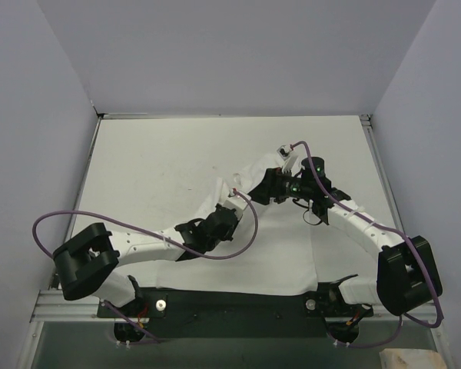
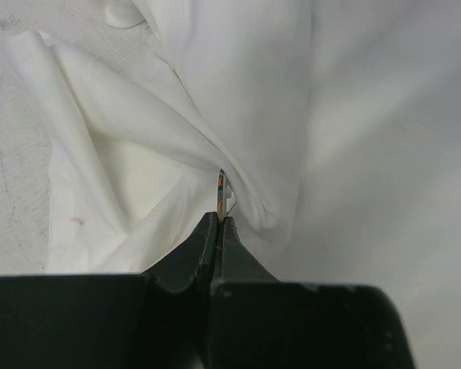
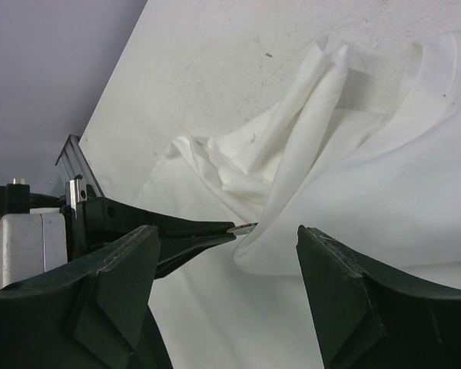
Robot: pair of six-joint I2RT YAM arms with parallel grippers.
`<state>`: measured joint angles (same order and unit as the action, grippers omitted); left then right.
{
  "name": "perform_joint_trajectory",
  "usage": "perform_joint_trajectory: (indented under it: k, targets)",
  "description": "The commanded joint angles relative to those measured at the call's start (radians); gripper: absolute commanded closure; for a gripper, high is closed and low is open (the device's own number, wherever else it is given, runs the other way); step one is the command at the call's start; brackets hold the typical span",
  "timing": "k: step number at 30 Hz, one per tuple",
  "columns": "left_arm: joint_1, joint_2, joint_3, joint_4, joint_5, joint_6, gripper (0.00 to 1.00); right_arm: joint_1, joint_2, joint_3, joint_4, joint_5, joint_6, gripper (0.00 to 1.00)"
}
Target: Pin the brooch onto the clothing
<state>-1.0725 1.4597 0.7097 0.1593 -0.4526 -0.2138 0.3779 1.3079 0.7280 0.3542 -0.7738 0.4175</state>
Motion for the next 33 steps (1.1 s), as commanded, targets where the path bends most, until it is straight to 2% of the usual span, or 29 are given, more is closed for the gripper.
perform_joint_trajectory:
  k: [1,33]
  targets:
    - [-0.041,0.014,0.045,0.013,-0.093,-0.018,1.0,-0.011,-0.004,-0.009,0.026,-0.012,-0.008,0.27]
    - [-0.052,-0.193,-0.035,0.206,0.005,-0.075,1.0,-0.014,0.014,-0.024,0.066,-0.021,0.009,0.27]
